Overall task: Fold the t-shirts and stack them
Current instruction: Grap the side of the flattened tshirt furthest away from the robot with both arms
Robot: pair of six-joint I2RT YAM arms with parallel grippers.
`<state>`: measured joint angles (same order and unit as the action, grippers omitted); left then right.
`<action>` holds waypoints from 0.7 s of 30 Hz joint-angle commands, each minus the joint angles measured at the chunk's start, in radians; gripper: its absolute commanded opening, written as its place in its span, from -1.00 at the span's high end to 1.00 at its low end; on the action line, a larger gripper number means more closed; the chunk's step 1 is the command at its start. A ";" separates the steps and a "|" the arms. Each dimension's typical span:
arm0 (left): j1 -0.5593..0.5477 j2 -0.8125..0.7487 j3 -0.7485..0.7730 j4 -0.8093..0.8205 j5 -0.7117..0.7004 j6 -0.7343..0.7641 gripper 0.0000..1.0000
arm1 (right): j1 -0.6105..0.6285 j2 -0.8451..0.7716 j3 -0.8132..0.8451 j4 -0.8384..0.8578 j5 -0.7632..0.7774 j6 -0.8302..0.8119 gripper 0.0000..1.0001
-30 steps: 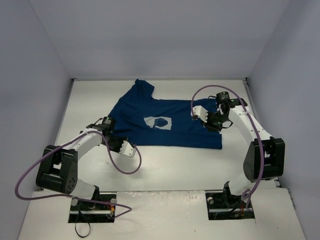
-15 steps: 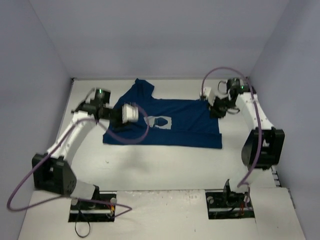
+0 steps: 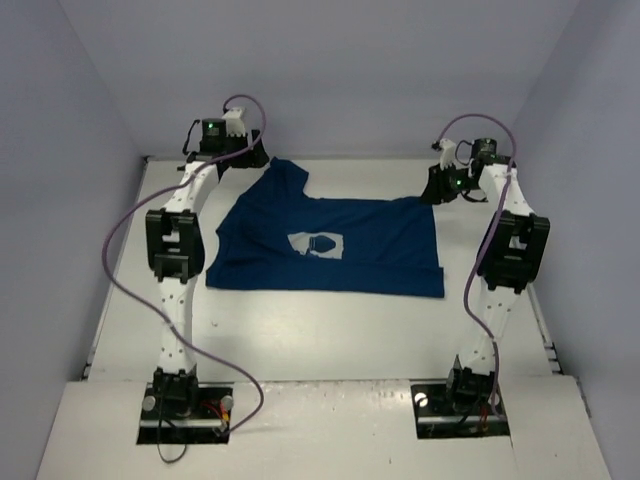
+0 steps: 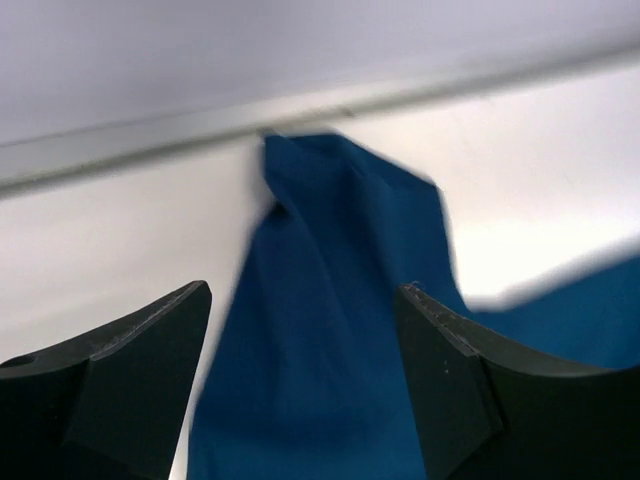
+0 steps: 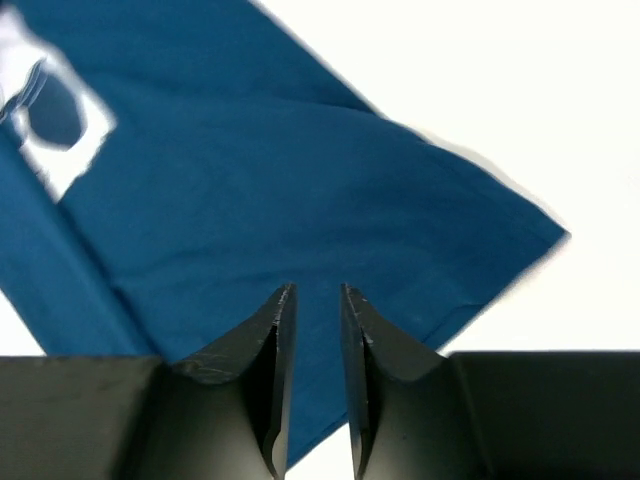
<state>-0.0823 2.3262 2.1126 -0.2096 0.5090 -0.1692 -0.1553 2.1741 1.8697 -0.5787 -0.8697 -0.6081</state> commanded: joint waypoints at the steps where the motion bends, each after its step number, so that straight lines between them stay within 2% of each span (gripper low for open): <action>1: 0.008 0.128 0.299 0.118 -0.131 -0.285 -0.42 | -0.065 0.028 0.068 0.079 -0.034 0.194 0.51; 5: 0.028 0.288 0.498 0.260 -0.109 -0.389 -0.43 | -0.079 0.002 0.021 0.078 -0.028 0.171 0.49; 9: 0.020 0.391 0.556 0.331 -0.080 -0.427 -0.42 | -0.093 -0.022 -0.031 0.079 -0.019 0.153 0.48; 12: 0.015 0.419 0.534 0.347 -0.034 -0.445 -0.42 | -0.114 -0.010 -0.035 0.078 -0.002 0.149 0.45; 17: 0.019 0.438 0.481 0.363 0.021 -0.468 -0.42 | -0.128 0.057 0.004 0.076 0.003 0.213 0.26; 21: 0.029 0.420 0.434 0.374 0.053 -0.456 -0.42 | -0.125 0.080 0.011 0.076 -0.012 0.214 0.20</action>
<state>-0.0669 2.8040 2.5607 0.0588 0.4991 -0.6066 -0.2751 2.2412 1.8393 -0.5061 -0.8594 -0.4222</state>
